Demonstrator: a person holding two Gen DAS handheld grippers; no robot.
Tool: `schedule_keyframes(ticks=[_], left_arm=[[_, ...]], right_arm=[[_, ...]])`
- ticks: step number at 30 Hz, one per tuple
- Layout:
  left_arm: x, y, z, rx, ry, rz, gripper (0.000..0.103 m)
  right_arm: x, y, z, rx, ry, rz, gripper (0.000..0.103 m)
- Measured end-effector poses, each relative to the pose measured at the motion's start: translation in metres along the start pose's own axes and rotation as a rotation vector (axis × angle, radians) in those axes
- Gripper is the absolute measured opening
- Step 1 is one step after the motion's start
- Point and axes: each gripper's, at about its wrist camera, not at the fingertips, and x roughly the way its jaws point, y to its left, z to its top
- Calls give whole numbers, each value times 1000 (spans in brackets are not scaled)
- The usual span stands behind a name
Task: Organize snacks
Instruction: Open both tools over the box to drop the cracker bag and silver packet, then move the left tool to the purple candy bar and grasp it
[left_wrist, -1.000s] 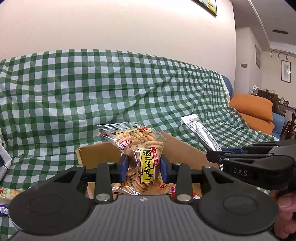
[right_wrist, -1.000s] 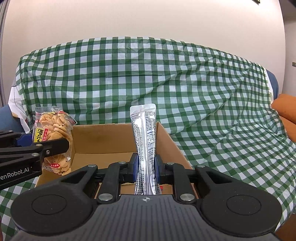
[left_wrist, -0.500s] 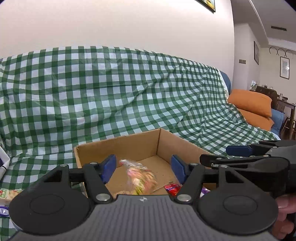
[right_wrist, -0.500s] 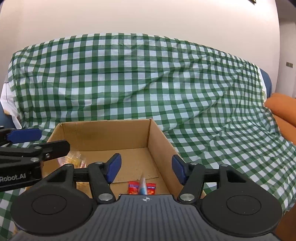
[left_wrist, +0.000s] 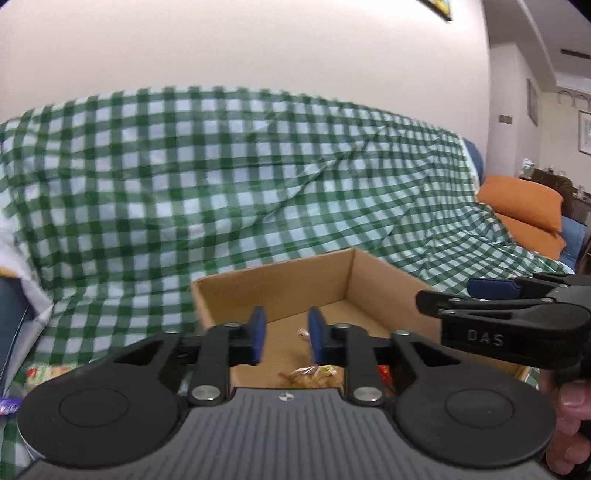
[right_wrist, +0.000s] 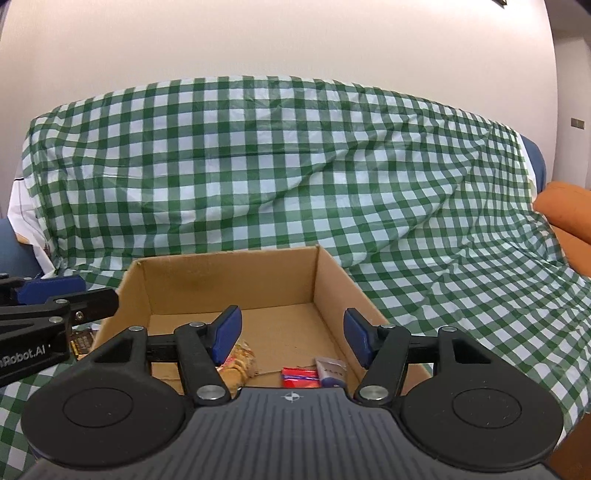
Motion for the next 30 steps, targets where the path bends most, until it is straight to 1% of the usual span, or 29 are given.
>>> schedule_keyframes(ticks=[1, 3, 5, 6, 7, 8, 11, 14, 16, 18, 19, 20, 21, 22, 23, 24, 26, 27, 28, 30], left_arm=[[-2, 9, 3, -30, 19, 3, 18], [-2, 23, 9, -59, 51, 19, 18], [3, 41, 19, -64, 114, 28, 18], [5, 49, 23, -53, 138, 30, 18], [5, 58, 27, -31, 141, 46, 18], [4, 67, 31, -6, 138, 63, 18], [4, 100, 32, 37, 146, 104, 18], [10, 127, 16, 106, 178, 172, 19], [18, 144, -3, 144, 221, 211, 19], [31, 159, -18, 169, 289, 234, 20], [38, 165, -24, 196, 324, 260, 22], [40, 168, -28, 223, 334, 289, 34], [44, 172, -32, 260, 340, 318, 44], [49, 176, -36, 295, 355, 334, 64], [54, 180, -43, 320, 386, 339, 77], [60, 183, -50, 344, 424, 348, 80], [75, 187, -70, 412, 534, 374, 80], [80, 188, -79, 450, 574, 383, 80], [85, 188, -86, 487, 602, 389, 80], [88, 190, -95, 527, 618, 396, 80]], right_arm=[[-1, 2, 0, -4, -5, 4, 62], [-4, 6, 0, -12, -18, 18, 59], [-6, 10, 1, -15, -25, 33, 44], [-6, 11, 1, -15, -25, 46, 40], [-7, 12, 2, -13, -24, 57, 36], [-9, 14, 2, -12, -26, 67, 34], [-13, 17, 2, -20, -38, 86, 34], [-14, 20, 0, -39, -33, 97, 34], [-16, 23, -3, -51, -30, 101, 34], [-16, 24, -5, -61, -24, 101, 34], [-15, 25, -5, -65, -20, 102, 34], [-14, 27, -6, -69, -16, 104, 34], [-13, 28, -6, -74, -12, 105, 34], [-12, 30, -7, -79, -8, 106, 34], [-11, 31, -8, -86, -3, 107, 34], [-10, 33, -9, -92, 1, 108, 34], [-7, 37, -10, -106, 7, 107, 34], [-6, 39, -11, -113, 10, 108, 34], [-6, 42, -11, -118, 12, 111, 34], [-5, 47, -12, -135, 14, 113, 34]])
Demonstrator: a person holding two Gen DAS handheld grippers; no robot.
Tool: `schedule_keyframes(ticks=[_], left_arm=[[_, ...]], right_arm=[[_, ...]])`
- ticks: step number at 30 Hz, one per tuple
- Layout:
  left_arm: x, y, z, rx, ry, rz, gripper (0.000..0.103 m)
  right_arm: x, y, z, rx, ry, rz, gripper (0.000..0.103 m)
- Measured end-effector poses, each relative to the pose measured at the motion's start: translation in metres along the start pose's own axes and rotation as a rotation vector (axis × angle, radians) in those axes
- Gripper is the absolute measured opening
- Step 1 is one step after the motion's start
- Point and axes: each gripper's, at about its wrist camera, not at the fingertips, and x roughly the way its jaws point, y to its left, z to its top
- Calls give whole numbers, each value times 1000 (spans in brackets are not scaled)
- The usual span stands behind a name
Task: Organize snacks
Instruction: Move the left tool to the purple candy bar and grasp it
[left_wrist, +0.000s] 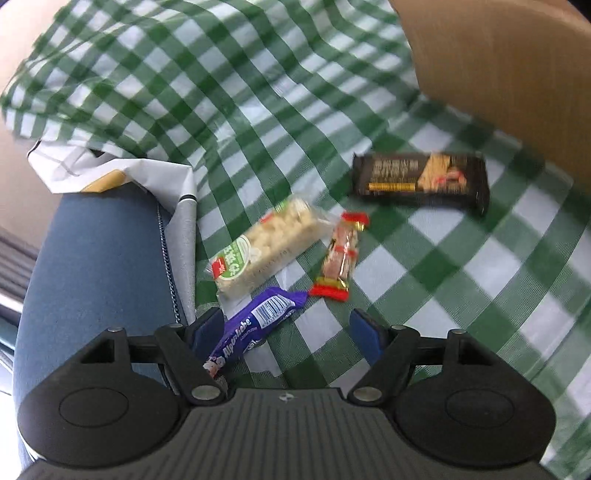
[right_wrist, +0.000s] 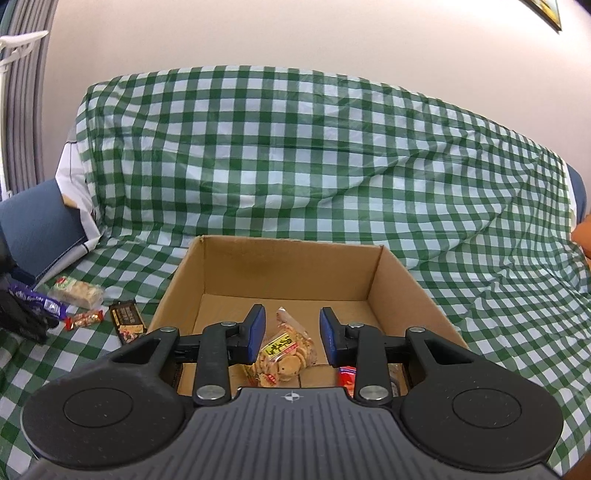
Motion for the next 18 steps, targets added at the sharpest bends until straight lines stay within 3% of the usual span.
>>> schedule_keyframes(ticks=[2, 4, 8, 11, 18], left_arm=[[4, -1, -1, 21, -8, 4, 78], [7, -1, -4, 33, -11, 10, 63], [12, -6, -4, 47, 52, 6, 8], [7, 4, -7, -11, 55, -19, 0], [-19, 38, -10, -238, -10, -125, 2]], right_arm=[[1, 5, -1, -24, -2, -3, 34], [1, 10, -2, -50, -4, -4, 34], [-3, 16, -4, -88, -10, -1, 34], [-7, 18, -4, -98, -10, 2, 35], [-12, 18, -5, -76, -1, 1, 35]])
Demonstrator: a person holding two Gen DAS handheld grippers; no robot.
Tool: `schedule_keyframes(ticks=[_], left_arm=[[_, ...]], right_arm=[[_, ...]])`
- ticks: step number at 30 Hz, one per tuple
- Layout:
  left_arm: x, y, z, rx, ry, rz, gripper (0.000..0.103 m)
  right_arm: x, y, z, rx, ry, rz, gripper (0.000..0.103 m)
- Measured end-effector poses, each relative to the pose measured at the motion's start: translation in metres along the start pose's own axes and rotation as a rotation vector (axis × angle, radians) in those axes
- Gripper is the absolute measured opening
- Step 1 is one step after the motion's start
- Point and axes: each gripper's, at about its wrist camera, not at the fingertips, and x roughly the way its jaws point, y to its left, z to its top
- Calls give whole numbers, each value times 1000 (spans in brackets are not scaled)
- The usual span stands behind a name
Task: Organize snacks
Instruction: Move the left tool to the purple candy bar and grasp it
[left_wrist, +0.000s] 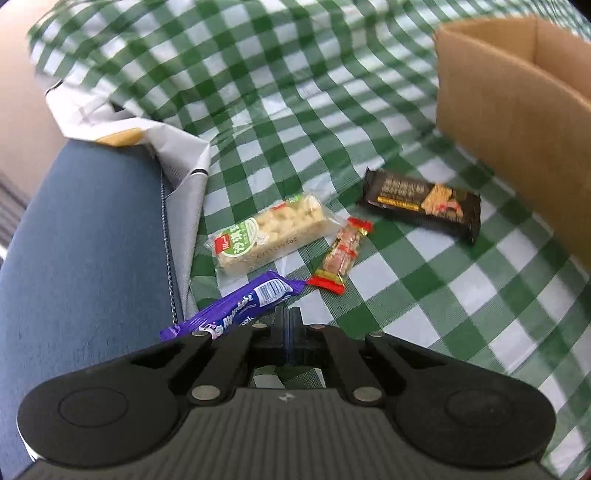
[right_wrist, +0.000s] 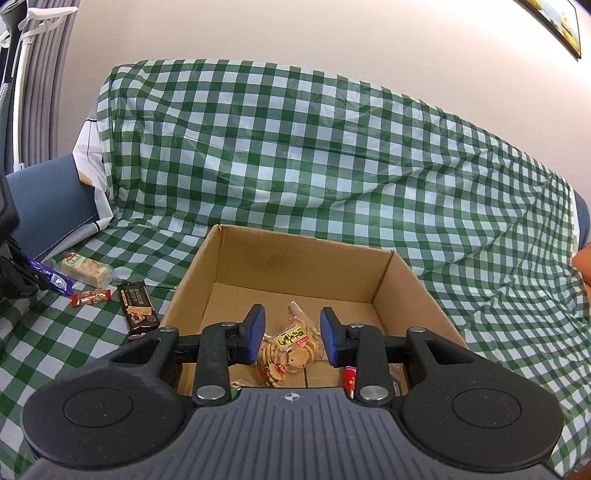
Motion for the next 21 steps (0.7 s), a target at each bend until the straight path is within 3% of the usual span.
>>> schedule_keyframes(ticks=[1, 2, 5, 6, 10, 13, 16, 17, 18, 21], left_arm=[[-1, 2, 1, -10, -9, 16, 3], [-2, 1, 1, -7, -20, 34, 11], [2, -9, 4, 68, -44, 94, 66], [5, -17, 4, 114, -46, 108, 72], [23, -38, 1, 250, -25, 174, 72], [34, -35, 1, 258, 6, 236, 71], [39, -23, 4, 209, 32, 264, 44], [38, -18, 5, 186, 43, 262, 28], [38, -13, 6, 164, 55, 256, 19], [25, -2, 9, 77, 48, 196, 9]], right_arm=[[0, 0, 0, 5, 1, 3, 35], [-1, 1, 0, 8, 3, 6, 35], [-3, 6, 0, 2, -1, 19, 35], [-3, 8, 0, -3, -2, 23, 35], [-1, 10, 0, -20, -2, 38, 35], [1, 9, -1, -28, 3, 42, 35], [3, 7, -1, -30, 9, 43, 35], [3, 6, -1, -28, 12, 44, 35], [3, 6, -1, -28, 14, 46, 35], [3, 8, -1, -34, 15, 51, 35]])
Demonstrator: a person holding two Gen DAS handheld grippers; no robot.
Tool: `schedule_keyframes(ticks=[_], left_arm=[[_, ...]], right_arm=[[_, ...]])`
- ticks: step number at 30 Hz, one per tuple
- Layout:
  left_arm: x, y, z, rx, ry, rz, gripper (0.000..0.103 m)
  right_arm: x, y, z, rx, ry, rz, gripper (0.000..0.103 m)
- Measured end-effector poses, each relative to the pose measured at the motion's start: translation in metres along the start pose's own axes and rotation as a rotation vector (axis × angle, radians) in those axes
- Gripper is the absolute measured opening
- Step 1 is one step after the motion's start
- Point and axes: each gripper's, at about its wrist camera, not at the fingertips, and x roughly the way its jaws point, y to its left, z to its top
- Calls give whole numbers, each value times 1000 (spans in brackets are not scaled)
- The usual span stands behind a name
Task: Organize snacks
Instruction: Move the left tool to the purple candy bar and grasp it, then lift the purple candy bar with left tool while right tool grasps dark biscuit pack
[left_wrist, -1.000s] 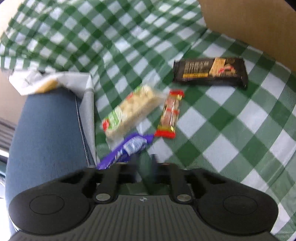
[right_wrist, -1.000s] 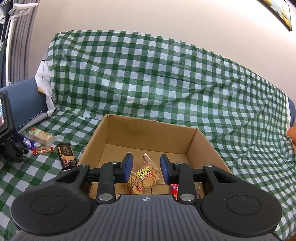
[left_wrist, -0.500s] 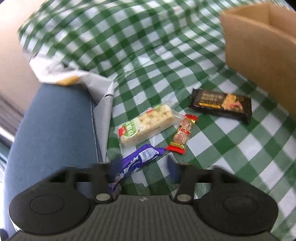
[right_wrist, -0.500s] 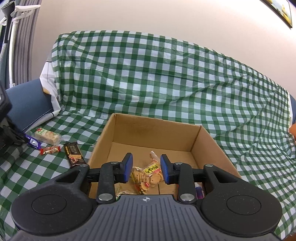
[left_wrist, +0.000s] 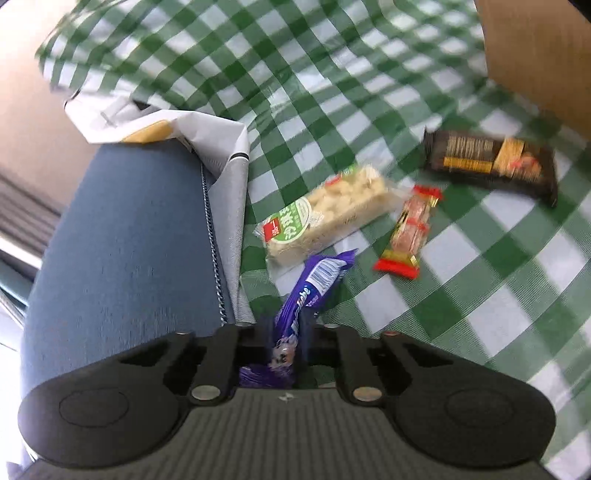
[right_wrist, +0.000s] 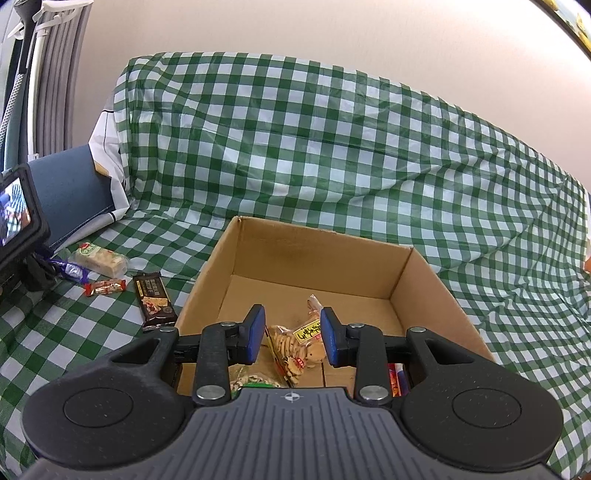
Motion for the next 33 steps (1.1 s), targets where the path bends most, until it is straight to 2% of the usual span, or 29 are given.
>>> schedule_keyframes(ticks=[2, 4, 5, 7, 9, 11, 13, 14, 16, 17, 18, 20, 22, 24, 27, 29, 33], left_arm=[[-11, 15, 0, -121, -6, -78, 7], [-22, 41, -3, -330, -9, -203, 6], [-27, 52, -7, -432, -13, -271, 0], [-32, 65, -15, -577, -4, -397, 0], [-30, 67, -23, -678, 55, -494, 0], [-24, 61, -28, -719, 126, -547, 0], [-18, 59, -30, -748, 186, -534, 1], [-17, 61, -30, -761, 192, -518, 6], [-17, 66, -29, -783, 175, -504, 21], [-17, 67, -29, -787, 170, -500, 33], [-17, 66, -27, -785, 169, -497, 37], [-14, 61, -23, -780, 183, -498, 37], [-6, 59, -17, -781, 202, -504, 37], [-1, 55, -18, -781, 220, -505, 37], [0, 53, -15, -790, 223, -493, 37], [-2, 56, -15, -816, 208, -491, 37], [2, 59, -19, -854, 234, -489, 37]], right_arm=[[-1, 2, 0, -6, -1, 7, 35], [-1, 4, 1, -11, -1, 14, 35], [0, 5, 1, -14, 0, 18, 35], [1, 8, 2, -16, 1, 26, 35], [1, 11, 2, -20, 2, 36, 35], [2, 14, 2, -30, 4, 43, 35], [2, 17, 2, -36, 8, 51, 37], [3, 18, 2, -40, 11, 55, 38], [3, 20, 3, -42, 16, 61, 38], [3, 21, 4, -44, 16, 66, 39], [3, 23, 6, -48, 18, 69, 40], [4, 25, 11, -47, 30, 80, 45], [8, 32, 17, -39, 66, 130, 49], [15, 44, 24, -38, 111, 184, 50], [26, 76, 37, -61, 138, 244, 53], [35, 97, 45, -74, 146, 270, 62], [69, 138, 59, -102, 173, 290, 69]])
